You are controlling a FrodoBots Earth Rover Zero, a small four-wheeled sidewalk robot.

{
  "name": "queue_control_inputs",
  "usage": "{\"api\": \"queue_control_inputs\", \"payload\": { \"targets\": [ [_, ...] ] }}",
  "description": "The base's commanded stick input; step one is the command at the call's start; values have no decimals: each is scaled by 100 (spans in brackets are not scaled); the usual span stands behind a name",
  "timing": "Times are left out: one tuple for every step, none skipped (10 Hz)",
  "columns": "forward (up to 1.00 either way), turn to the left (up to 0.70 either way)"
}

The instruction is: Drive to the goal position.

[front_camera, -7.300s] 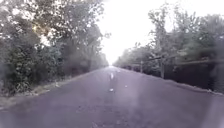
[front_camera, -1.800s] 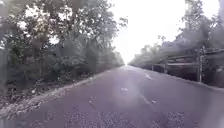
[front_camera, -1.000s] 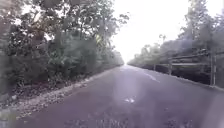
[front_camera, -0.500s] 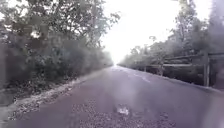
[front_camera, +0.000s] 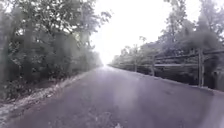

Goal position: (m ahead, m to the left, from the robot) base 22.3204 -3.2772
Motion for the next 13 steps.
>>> {"api": "queue_control_inputs", "payload": {
  "targets": [
    [100, 0],
    [100, 0],
    [100, 0],
    [100, 0],
    [100, 0],
    [100, 0],
    [100, 0],
    [100, 0],
    [100, 0],
    [100, 0],
    [100, 0],
    [100, 0],
    [100, 0]
  ]
}}
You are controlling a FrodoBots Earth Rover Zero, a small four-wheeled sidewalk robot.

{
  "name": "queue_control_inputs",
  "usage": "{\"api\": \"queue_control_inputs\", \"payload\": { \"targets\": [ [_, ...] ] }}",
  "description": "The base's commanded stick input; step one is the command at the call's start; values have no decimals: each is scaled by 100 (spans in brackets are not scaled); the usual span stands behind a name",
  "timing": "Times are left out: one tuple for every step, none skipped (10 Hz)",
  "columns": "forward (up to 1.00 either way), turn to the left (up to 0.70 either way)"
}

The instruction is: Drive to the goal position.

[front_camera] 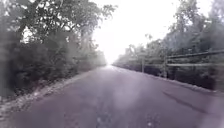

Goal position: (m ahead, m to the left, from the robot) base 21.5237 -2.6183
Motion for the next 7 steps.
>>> {"api": "queue_control_inputs", "payload": {
  "targets": [
    [100, 0],
    [100, 0],
    [100, 0],
    [100, 0],
    [100, 0],
    [100, 0],
    [100, 0]
  ]
}}
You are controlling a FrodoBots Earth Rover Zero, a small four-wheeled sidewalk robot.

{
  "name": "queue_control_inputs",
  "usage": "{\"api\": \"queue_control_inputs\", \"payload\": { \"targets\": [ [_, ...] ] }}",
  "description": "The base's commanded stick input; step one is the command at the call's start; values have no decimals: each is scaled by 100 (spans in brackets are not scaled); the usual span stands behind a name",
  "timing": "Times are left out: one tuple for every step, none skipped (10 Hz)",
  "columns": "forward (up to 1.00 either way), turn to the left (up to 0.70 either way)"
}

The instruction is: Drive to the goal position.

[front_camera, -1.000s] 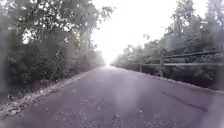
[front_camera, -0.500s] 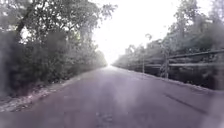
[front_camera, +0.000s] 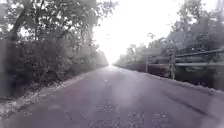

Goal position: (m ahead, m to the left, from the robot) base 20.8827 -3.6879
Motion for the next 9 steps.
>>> {"api": "queue_control_inputs", "payload": {
  "targets": [
    [100, 0],
    [100, 0],
    [100, 0],
    [100, 0],
    [100, 0],
    [100, 0],
    [100, 0],
    [100, 0],
    [100, 0]
  ]
}}
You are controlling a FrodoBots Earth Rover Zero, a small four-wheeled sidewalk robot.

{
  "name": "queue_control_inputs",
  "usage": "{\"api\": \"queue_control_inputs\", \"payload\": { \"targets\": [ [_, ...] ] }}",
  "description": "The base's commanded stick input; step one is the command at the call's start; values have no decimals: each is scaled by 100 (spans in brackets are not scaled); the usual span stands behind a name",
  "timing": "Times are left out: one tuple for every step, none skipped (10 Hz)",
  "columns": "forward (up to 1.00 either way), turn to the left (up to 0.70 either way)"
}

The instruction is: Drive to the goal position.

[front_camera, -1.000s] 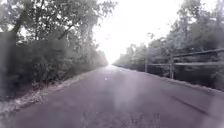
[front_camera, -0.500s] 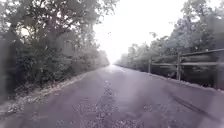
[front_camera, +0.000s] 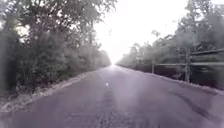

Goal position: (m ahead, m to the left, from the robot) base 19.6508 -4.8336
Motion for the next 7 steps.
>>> {"api": "queue_control_inputs", "payload": {
  "targets": [
    [100, 0],
    [100, 0],
    [100, 0],
    [100, 0],
    [100, 0],
    [100, 0],
    [100, 0]
  ]
}}
